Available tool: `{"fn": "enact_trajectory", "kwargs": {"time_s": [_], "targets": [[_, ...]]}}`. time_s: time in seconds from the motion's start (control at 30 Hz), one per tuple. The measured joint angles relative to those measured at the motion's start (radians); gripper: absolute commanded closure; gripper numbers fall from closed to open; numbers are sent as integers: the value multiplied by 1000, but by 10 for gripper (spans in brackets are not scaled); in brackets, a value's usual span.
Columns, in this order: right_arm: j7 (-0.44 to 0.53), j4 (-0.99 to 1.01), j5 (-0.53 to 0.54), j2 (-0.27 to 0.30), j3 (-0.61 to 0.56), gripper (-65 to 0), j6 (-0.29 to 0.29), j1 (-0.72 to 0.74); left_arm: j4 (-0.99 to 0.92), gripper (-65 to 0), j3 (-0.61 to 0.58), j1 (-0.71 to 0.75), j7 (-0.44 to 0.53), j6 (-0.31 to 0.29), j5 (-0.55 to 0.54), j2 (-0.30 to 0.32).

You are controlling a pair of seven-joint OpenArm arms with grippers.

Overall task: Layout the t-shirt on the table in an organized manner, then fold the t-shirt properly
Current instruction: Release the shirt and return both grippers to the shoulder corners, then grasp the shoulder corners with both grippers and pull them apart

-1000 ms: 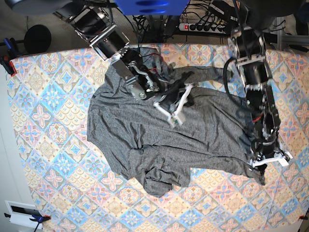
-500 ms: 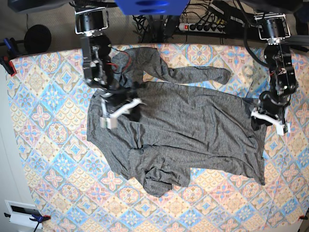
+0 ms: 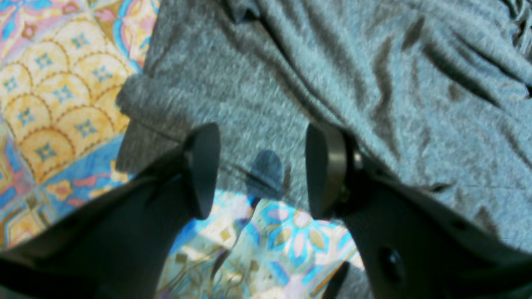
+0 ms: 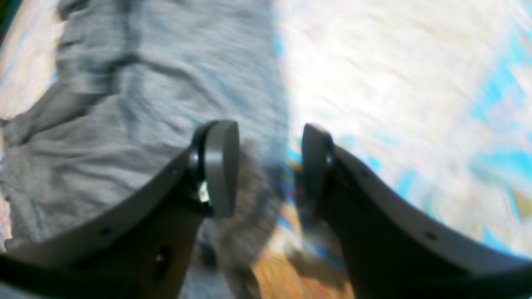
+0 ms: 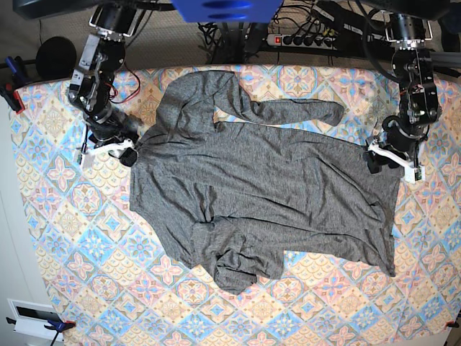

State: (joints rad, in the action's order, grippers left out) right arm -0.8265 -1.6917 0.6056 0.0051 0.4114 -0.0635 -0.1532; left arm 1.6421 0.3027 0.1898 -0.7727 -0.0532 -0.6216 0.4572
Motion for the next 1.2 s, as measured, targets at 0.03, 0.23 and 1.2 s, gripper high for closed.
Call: {"fn": "enact_trajectory", "kwargs": {"time_s": [0.03,0.23,1.2], "targets": [[-5,1,0,0,6,-248,-1,0,0,-308,0,2,-3,0,1,0],[8,32,10,1,16,-248,-10,15,0,-308,0,-1,-2,0,0,0],[122,352,255,27,-46,-187,-64,88,0,-308,0,-1,-3,0,0,0]]}}
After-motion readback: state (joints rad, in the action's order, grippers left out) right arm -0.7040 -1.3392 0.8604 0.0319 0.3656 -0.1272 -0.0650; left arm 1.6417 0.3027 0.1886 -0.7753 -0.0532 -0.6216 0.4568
